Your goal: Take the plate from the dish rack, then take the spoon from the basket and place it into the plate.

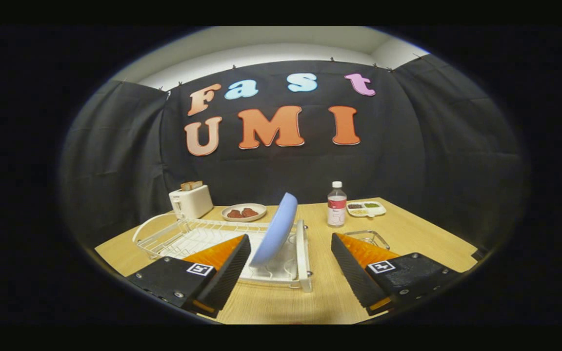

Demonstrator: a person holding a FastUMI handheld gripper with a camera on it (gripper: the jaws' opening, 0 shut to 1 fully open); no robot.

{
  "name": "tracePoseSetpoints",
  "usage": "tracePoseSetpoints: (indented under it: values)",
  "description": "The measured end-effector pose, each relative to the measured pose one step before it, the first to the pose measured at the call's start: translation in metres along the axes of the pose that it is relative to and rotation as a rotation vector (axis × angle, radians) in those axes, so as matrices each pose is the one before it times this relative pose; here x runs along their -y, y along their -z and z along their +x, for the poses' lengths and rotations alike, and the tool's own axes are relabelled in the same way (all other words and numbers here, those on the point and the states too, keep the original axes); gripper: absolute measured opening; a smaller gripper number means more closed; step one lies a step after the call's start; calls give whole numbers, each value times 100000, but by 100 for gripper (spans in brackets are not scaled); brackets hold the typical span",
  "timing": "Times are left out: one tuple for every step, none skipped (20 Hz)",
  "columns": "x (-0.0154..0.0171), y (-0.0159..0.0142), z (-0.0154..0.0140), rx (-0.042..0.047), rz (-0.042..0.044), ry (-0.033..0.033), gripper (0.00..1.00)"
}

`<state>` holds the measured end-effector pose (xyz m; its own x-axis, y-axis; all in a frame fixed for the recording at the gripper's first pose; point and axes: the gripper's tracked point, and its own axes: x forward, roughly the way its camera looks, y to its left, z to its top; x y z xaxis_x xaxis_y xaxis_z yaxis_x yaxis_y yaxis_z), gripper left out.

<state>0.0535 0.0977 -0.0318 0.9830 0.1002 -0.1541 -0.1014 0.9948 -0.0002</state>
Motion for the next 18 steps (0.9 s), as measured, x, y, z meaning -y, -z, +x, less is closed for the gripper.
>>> tracePoseSetpoints:
  values:
    - [-448, -56, 591, -227, 33, 19, 99]
    - [-459, -28, 663, -471, 473, -100, 99]
    - [-286, 6, 732, -1044, 548, 366, 99]
    - [-224, 10, 838, -1122, 543, 190, 99]
    - [-36, 87, 787, -1738, 967, 1052, 99]
    - [-71, 133, 770, -1391, 734, 612, 99]
    - [-61, 56, 649, -1104, -144, 1120, 99]
    - [169, 149, 735, -922, -1180, 1685, 99]
    - [270, 235, 704, -1279, -1322, 2231, 99]
    - [265, 364, 675, -1499, -435, 1661, 99]
    - [-18, 385, 608, -1861, 934, 1110, 99]
    - [1, 389, 716, -2359, 2273, 845, 99]
    - [-31, 213, 529, -1565, 2681, 908, 99]
    - [-140, 190, 522, -1323, 2071, 1211, 99]
    - [-106, 92, 407, -1354, 765, 1404, 99]
    - [90, 5, 389, -523, -209, 1651, 98]
    - [-191, 373, 153, -799, -937, 1080, 96]
    - [-194, 136, 139, -748, -1299, 729, 91]
